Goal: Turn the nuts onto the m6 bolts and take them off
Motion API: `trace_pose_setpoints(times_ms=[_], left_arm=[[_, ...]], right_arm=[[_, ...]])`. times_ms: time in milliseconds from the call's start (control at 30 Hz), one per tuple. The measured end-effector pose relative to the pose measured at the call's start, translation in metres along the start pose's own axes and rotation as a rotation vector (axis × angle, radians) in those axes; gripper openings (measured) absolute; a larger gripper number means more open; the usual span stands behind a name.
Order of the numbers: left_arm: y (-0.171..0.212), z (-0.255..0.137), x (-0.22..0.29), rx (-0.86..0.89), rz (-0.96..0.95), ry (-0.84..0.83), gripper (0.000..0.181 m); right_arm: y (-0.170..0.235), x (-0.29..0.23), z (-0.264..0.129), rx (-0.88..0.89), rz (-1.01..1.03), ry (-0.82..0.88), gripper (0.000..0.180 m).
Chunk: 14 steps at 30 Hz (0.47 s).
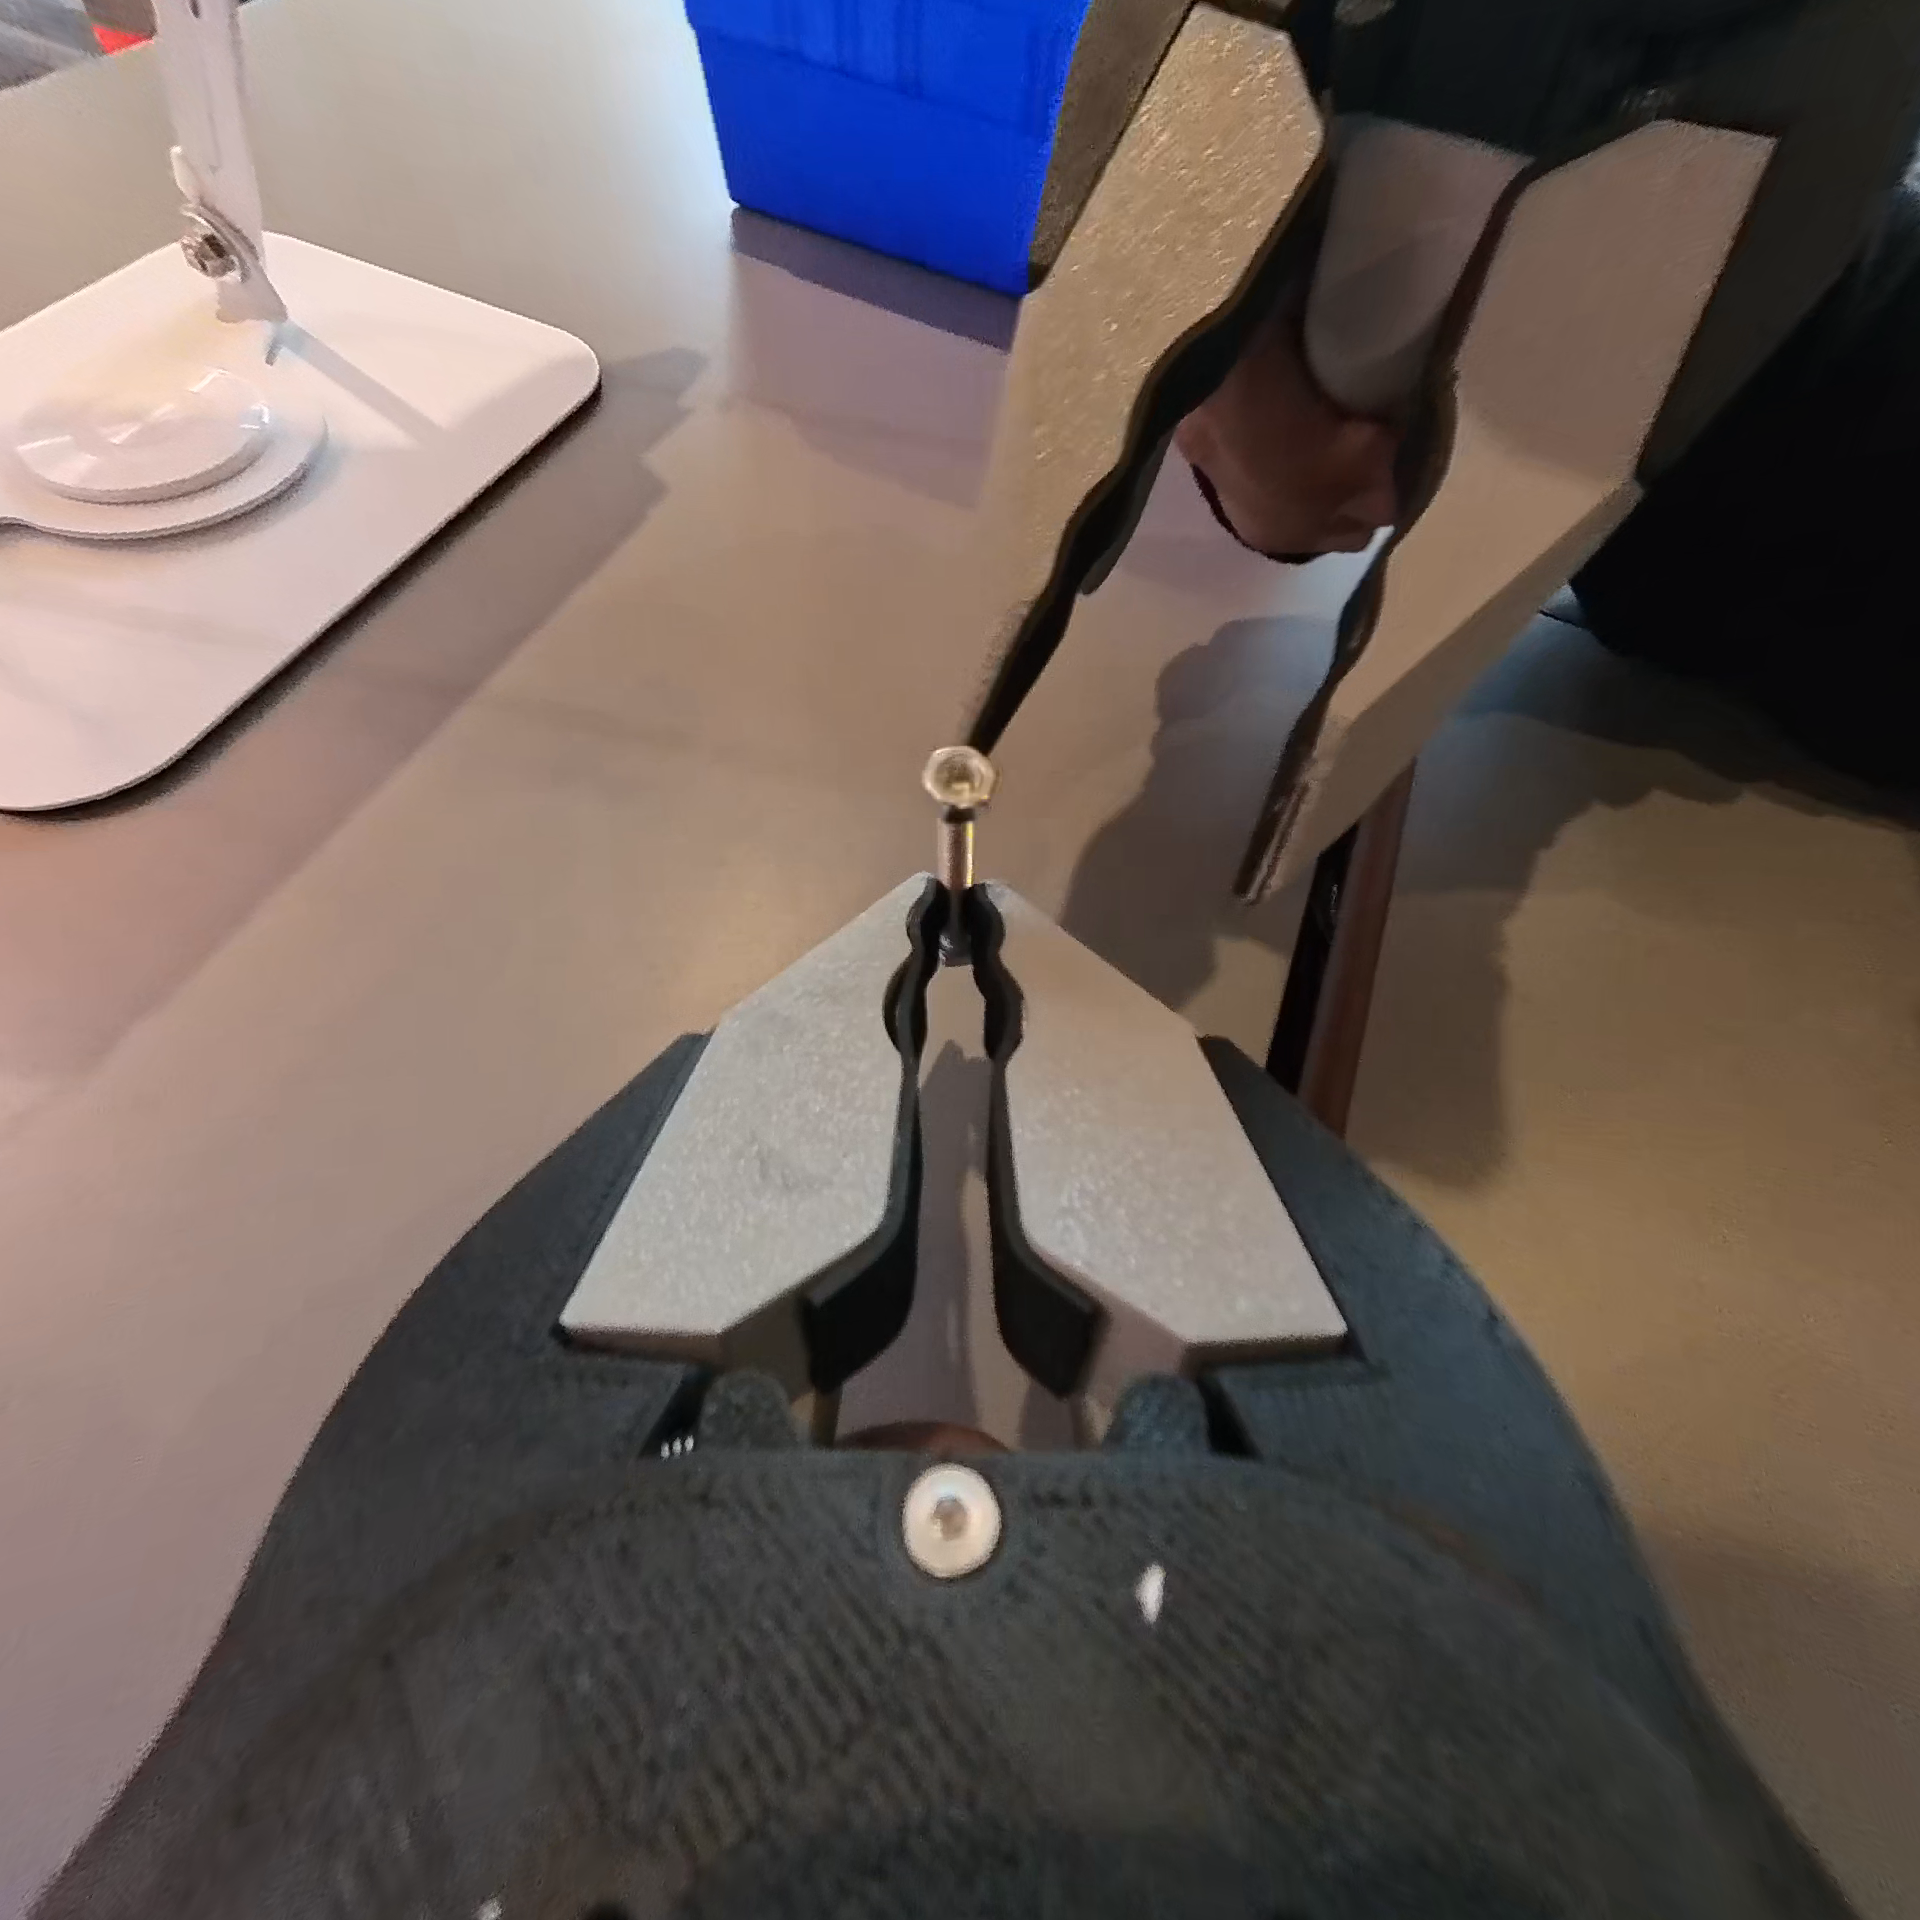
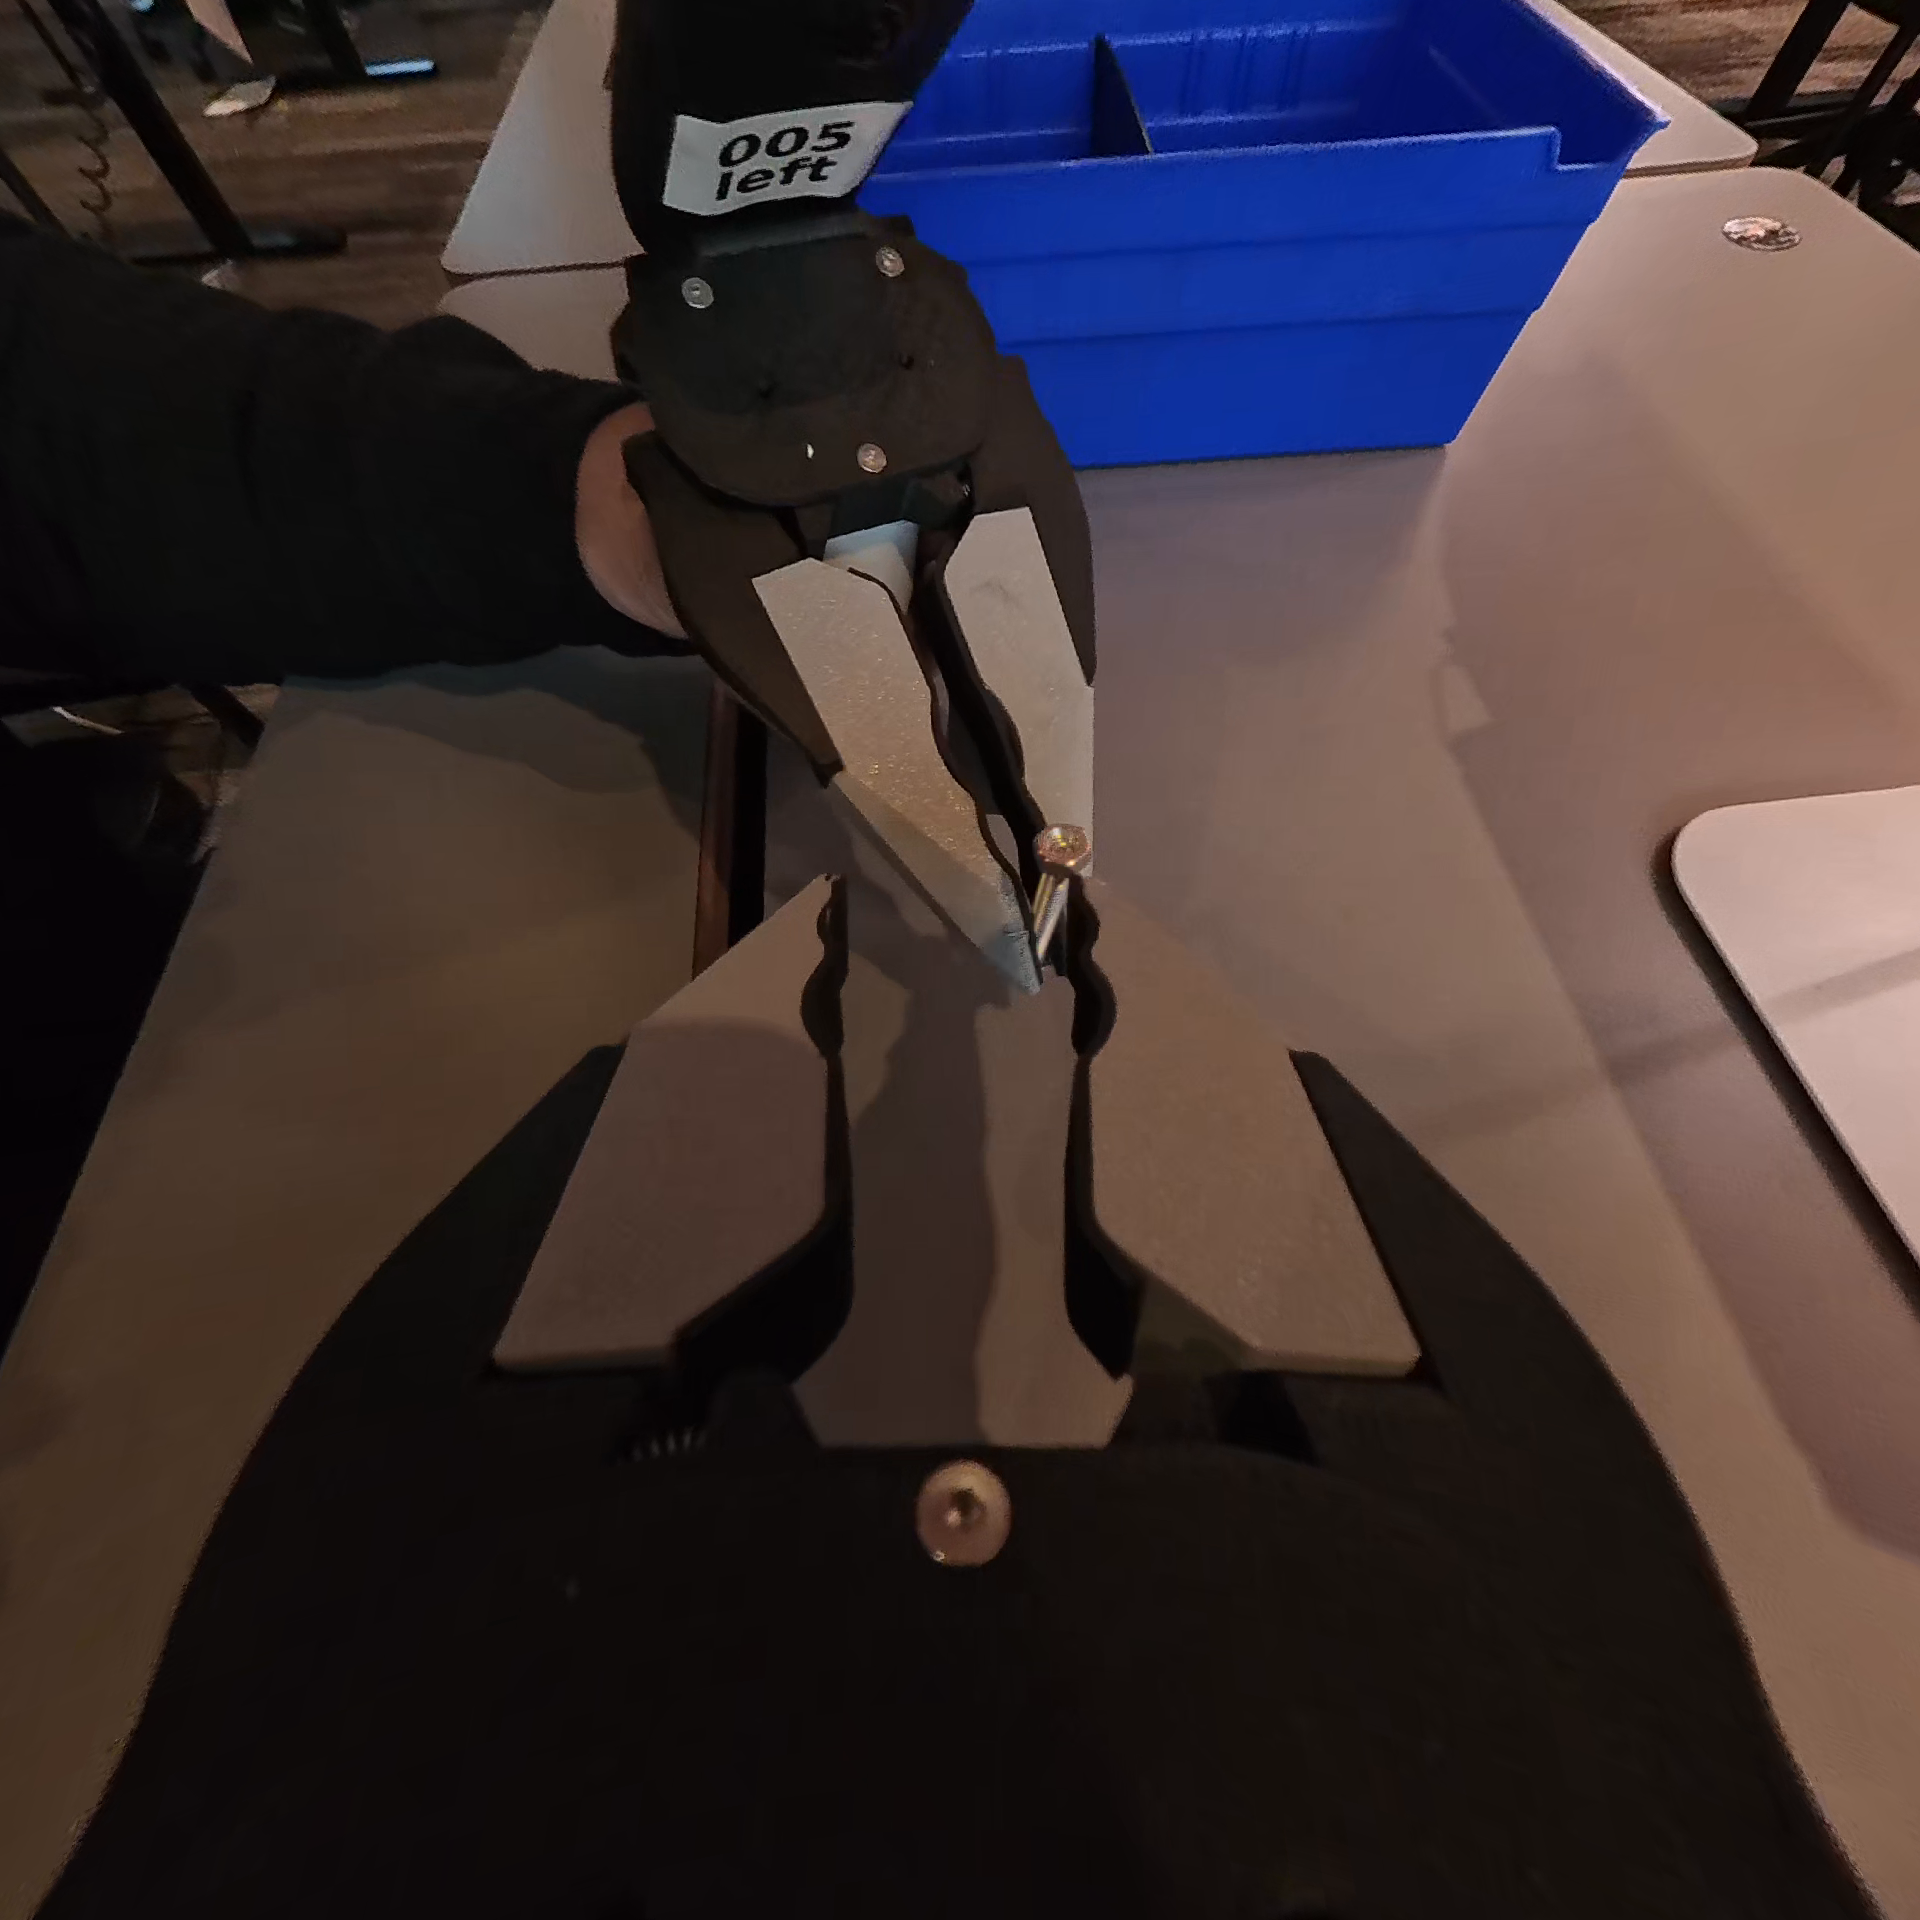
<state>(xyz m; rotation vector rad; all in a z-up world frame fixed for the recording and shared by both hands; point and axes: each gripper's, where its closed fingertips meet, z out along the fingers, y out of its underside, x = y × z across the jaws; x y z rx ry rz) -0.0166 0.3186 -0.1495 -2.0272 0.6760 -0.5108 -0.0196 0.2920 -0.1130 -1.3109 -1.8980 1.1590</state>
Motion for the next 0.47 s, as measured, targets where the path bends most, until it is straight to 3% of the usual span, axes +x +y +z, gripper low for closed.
trace_pose_setpoints(times_ms=[467], left_arm=[[0.001,0.002,0.003,-0.009,0.01,0.004,0.002]], right_arm=[[-0.012,0.003,-0.003,0.049,-0.053,0.058,0.035]])
